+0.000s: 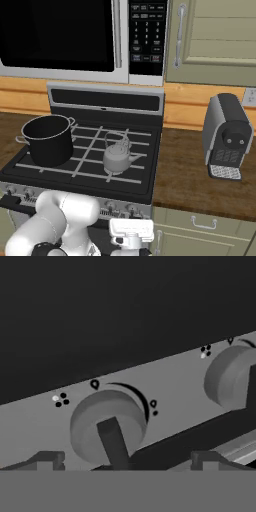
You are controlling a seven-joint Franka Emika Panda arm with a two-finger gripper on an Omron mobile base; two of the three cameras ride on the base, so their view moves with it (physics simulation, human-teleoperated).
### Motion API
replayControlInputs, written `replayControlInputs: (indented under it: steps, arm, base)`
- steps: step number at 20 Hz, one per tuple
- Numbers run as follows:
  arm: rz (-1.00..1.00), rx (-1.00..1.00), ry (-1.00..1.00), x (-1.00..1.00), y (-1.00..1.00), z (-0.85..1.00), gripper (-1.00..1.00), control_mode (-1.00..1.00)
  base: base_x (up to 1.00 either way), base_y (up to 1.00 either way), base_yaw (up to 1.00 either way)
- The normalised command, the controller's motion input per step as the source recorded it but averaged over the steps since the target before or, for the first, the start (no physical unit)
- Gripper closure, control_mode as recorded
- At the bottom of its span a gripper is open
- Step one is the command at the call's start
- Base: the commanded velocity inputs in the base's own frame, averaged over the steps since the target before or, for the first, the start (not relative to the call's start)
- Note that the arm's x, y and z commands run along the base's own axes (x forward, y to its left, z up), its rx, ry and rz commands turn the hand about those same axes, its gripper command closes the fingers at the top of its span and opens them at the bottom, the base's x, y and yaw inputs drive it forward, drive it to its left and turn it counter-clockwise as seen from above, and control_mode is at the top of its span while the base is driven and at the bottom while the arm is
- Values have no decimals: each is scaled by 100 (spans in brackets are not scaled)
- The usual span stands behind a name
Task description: Pick the kettle from the counter and place it on a stove burner. Then turn the burner on.
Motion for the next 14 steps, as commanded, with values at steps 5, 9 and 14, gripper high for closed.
replayControlInputs:
  steps: [5,9,14]
  arm:
    - [-1,-8,0,17,-7,-24,-100,-100]
    - [-4,-9,0,2,-22,-37,-100,-100]
    - [0,0,0,0,0,0,-100,-100]
  base:
    - [0,0,0]
    - [0,0,0]
    - [0,0,0]
